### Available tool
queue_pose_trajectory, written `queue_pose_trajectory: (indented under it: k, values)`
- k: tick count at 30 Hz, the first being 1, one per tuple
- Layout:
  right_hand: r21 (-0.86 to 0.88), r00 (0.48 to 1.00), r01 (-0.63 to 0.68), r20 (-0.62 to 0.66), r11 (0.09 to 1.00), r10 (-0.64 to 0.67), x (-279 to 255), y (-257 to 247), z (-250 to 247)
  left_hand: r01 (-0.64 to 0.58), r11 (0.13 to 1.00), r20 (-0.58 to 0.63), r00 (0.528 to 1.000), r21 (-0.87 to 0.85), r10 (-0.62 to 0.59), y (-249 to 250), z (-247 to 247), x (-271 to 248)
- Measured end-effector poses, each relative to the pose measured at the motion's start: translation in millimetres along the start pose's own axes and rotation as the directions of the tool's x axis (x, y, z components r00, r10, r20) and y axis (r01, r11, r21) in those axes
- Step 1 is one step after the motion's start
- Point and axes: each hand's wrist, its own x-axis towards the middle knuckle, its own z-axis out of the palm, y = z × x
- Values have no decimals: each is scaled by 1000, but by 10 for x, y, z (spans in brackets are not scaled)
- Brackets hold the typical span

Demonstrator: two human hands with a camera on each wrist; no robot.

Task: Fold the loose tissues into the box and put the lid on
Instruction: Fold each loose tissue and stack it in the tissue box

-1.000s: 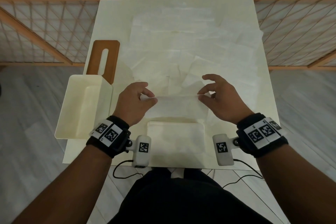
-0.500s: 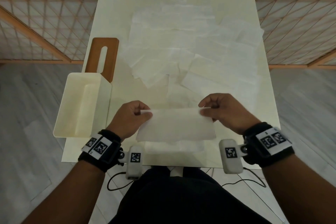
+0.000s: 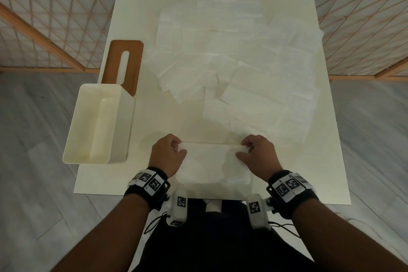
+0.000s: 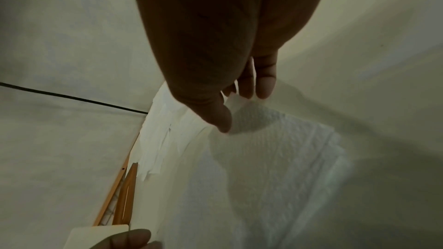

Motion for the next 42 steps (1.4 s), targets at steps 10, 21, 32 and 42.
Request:
queue_pose_trajectory:
  k: [10, 21, 32, 42]
  values:
    - [-60, 999, 22, -29, 998, -24, 2, 41, 26, 51, 999, -11, 999, -10, -51, -11, 5, -21]
    - [22, 999, -12, -50, 1000, 13, -8, -15, -108, 17, 999, -45, 999, -44, -19, 108, -132, 66]
    - [-104, 979, -185, 67, 977, 192, -28, 70, -37, 117, 961, 70, 988, 252, -138, 70, 16, -40]
    - [-202, 997, 56, -49, 978, -67, 377, -231, -302, 160, 970, 6, 986, 180, -164, 161, -158, 33]
